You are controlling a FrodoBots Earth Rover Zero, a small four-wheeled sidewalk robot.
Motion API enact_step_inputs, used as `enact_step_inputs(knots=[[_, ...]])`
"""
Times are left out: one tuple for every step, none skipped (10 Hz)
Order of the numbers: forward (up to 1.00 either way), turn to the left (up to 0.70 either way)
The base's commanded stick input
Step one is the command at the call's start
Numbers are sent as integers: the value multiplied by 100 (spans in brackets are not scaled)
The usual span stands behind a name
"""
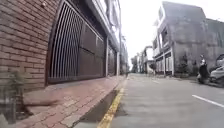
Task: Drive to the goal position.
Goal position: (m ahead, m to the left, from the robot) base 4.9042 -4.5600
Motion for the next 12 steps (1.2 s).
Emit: enact_step_inputs(knots=[[45, 0], [45, 0], [45, 0], [45, 0], [45, 0], [45, 0], [45, -9], [45, -44], [45, -45], [45, -45], [45, -45], [45, -45]])
